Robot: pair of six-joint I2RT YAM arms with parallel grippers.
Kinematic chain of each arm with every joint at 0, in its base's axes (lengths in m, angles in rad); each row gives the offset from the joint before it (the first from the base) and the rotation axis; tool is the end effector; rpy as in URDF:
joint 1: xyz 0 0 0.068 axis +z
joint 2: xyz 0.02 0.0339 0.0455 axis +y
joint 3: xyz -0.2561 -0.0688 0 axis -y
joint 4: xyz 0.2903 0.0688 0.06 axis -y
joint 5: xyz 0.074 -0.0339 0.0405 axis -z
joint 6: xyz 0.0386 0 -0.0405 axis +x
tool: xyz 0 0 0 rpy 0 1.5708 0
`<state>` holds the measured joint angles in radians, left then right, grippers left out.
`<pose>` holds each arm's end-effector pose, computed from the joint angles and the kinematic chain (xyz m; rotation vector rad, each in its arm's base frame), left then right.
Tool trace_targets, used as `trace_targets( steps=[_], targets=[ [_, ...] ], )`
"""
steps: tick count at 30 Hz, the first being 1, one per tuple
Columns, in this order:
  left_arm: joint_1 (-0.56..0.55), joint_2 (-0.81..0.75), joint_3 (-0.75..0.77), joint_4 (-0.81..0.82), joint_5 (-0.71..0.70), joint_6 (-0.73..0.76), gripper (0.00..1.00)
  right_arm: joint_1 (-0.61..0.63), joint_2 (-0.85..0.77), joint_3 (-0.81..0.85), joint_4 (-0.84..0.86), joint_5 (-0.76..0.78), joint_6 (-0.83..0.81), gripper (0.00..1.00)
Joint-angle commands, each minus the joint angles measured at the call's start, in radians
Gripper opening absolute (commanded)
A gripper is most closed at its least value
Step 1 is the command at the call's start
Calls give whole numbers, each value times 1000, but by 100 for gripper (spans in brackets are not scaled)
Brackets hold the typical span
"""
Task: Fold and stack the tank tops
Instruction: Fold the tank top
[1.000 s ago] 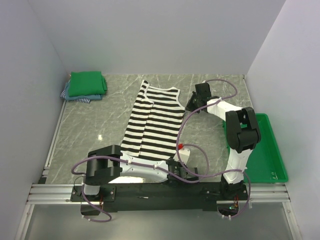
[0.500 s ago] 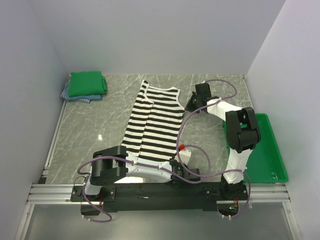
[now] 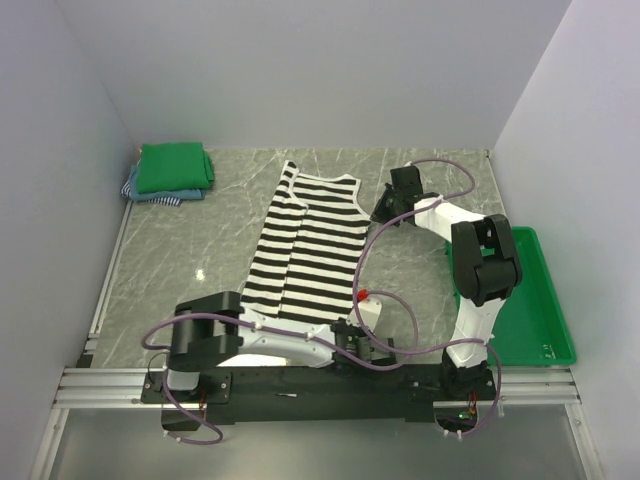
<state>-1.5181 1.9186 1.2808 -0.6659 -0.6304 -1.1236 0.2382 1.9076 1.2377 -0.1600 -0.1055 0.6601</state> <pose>0.0440 -0.4022 0.1282 0.3773 2.4391 -0.1221 0.4318 0.1090 0.1391 0.4668 2.4216 0.5331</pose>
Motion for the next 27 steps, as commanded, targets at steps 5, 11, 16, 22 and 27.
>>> trace_targets(
  steps=[5,11,16,22,27],
  targets=[
    [-11,-237,-122,206,14,38,1,-28,-99,3,-50,61,-27,0],
    [-4,-329,-236,229,-6,-44,1,-17,-104,19,-65,55,-27,0],
    [13,-423,-331,213,-25,-152,1,35,-65,100,-108,81,-27,0],
    [30,-518,-435,100,-63,-306,1,91,24,239,-165,102,-7,0],
    [36,-567,-491,-15,-69,-401,0,156,137,400,-217,124,9,0]
  ],
)
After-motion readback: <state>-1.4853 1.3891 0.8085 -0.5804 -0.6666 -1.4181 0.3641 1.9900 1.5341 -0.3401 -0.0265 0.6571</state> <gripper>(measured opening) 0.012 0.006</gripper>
